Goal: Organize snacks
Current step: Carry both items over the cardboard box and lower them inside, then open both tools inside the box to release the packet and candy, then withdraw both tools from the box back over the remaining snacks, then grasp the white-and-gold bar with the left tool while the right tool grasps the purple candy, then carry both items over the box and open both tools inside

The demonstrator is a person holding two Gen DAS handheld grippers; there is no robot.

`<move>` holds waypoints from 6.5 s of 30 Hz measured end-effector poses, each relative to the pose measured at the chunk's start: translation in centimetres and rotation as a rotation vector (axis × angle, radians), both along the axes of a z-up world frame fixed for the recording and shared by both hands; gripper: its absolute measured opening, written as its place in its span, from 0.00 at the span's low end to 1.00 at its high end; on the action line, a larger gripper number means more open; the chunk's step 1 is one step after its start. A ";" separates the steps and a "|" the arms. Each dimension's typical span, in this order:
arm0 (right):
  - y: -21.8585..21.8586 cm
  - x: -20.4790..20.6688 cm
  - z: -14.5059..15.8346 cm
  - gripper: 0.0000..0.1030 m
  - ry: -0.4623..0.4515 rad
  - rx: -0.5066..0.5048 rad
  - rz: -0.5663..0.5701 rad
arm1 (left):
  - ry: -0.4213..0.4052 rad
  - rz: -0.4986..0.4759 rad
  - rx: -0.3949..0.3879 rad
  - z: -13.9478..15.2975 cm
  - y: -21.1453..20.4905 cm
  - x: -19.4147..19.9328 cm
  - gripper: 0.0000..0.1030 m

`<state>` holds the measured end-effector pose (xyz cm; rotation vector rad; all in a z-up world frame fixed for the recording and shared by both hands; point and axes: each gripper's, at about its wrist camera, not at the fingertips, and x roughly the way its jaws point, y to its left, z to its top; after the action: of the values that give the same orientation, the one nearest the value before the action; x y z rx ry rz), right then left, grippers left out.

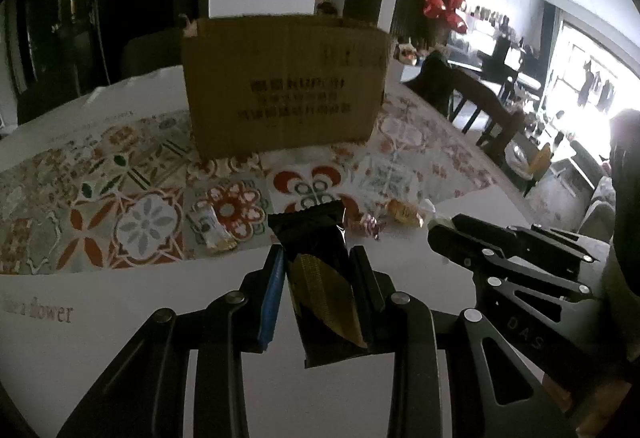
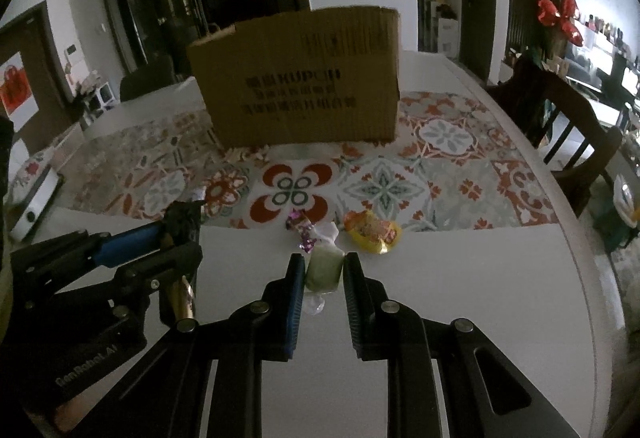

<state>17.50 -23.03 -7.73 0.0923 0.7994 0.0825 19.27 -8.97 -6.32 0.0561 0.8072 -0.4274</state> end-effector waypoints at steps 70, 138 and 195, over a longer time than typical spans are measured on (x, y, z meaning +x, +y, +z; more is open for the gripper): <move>-1.0 19.8 12.0 0.21 -0.238 0.030 0.096 | -0.238 0.065 -0.045 12.2 -0.6 20.8 0.31; 1.8 6.7 -1.3 0.44 0.059 -0.074 0.103 | 0.013 0.201 0.102 -2.1 4.9 6.6 0.74; 1.2 6.5 1.4 0.21 -0.027 0.058 0.102 | -0.048 0.085 -0.012 1.9 2.8 6.9 0.18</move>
<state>23.98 -21.80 -6.33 0.1051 0.7747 0.2026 26.15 -6.13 -4.40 0.0210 0.7567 -0.3492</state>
